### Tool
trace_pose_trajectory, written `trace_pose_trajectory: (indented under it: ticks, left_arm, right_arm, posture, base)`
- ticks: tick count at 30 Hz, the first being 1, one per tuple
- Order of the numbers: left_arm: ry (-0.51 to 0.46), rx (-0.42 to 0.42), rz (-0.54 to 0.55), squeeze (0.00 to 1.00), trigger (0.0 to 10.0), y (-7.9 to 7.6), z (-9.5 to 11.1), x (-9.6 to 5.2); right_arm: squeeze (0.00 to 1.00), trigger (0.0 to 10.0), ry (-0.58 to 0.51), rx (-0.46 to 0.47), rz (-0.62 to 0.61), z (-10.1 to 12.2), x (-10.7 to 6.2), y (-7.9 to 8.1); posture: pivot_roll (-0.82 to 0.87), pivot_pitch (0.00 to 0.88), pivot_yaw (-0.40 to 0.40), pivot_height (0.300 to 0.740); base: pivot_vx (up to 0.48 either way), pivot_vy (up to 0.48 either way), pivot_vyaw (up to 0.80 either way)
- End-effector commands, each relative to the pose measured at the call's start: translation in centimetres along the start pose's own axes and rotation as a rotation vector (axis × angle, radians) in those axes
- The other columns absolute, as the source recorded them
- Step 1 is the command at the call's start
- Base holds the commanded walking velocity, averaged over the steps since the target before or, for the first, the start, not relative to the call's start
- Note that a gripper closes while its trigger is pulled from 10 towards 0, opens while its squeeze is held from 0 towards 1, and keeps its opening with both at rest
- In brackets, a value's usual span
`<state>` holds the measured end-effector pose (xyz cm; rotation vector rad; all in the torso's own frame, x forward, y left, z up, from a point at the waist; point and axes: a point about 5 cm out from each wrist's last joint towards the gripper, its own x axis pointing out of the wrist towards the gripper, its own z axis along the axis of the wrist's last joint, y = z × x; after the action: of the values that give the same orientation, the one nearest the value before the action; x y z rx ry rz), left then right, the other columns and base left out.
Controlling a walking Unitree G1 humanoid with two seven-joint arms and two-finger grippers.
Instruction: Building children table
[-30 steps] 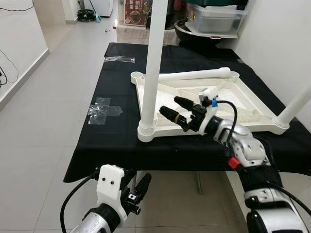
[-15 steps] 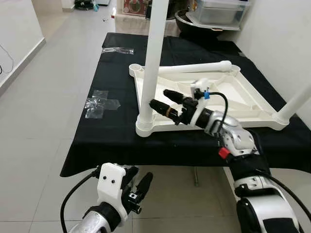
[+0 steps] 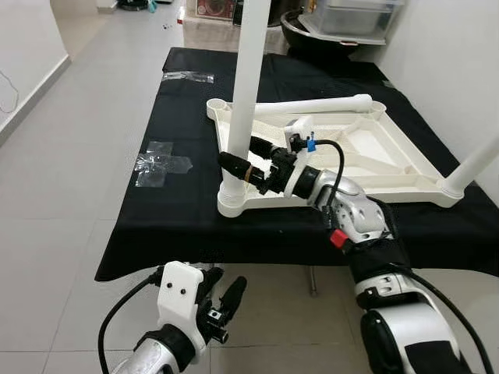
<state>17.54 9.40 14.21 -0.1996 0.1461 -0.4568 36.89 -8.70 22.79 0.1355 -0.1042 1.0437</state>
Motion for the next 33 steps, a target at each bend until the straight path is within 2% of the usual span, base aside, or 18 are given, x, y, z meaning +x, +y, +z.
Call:
trace_pose_trajectory:
  ticks: [1, 12, 32, 33]
  left_arm:
    - [0.014, -0.004, -0.005, 0.0, 10.0, -0.3, -0.2, -0.2]
    - [0.028, 0.001, -0.006, 0.0, 10.0, -0.6, -0.5, -0.4]
    - [0.026, 0.001, 0.0, 0.0, 10.0, -0.7, -0.4, -0.2]
    - [0.026, 0.001, 0.0, 0.0, 10.0, -0.7, -0.4, -0.2]
  right_arm:
    - [0.0, 10.0, 0.006, -0.029, 0.011, 0.2, 0.6, 0.2]
    - [0.0, 10.0, -0.028, -0.07, -0.115, 0.7, 2.1, -0.3]
    - [0.0, 10.0, -0.051, -0.119, -0.117, 1.3, 4.0, 0.3]
    - [0.0, 9.4, -0.051, -0.12, -0.114, 1.3, 4.2, 0.3]
  posture:
    - [0.13, 0.106, -0.143, 0.74]
    - [0.13, 0.087, -0.148, 0.74]
    - [0.13, 0.102, -0.157, 0.74]
    - [0.13, 0.103, -0.158, 0.74]
  base:
    - [0.0, 0.0, 0.0]
    - [0.0, 0.0, 0.0]
    - [0.0, 0.0, 0.0]
    - [0.0, 0.0, 0.0]
